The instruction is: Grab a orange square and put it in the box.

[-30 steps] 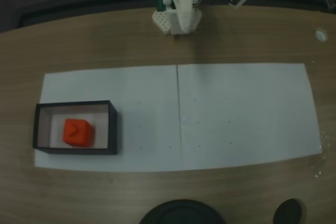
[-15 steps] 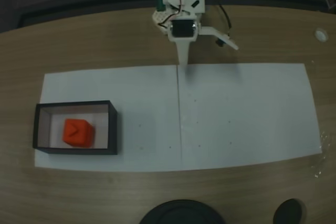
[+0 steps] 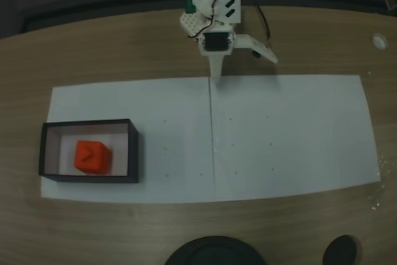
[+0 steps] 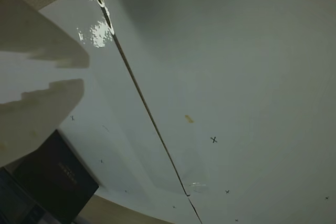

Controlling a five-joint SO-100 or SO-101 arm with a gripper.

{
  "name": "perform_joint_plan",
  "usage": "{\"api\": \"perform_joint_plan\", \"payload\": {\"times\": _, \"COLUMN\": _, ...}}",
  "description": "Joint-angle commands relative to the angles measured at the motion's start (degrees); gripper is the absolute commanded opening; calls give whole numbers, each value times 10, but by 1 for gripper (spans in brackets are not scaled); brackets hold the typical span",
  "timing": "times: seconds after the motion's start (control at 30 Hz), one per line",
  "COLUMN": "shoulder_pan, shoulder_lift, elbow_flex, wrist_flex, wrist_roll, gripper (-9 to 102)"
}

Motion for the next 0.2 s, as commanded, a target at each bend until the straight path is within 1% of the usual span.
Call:
{"api": "perform_joint_plan", "payload": {"times": 0.0, "shoulder_pan": 1, "shoulder_lift": 13, "elbow_flex": -18, "wrist_flex": 0, "wrist_roll": -3, "gripper": 0}}
{"api": "perform_joint_plan", "payload": {"times": 0.17, "shoulder_pan": 1, "shoulder_lift": 13, "elbow_flex": -18, "wrist_flex": 0, "wrist_roll": -3, "gripper": 0}}
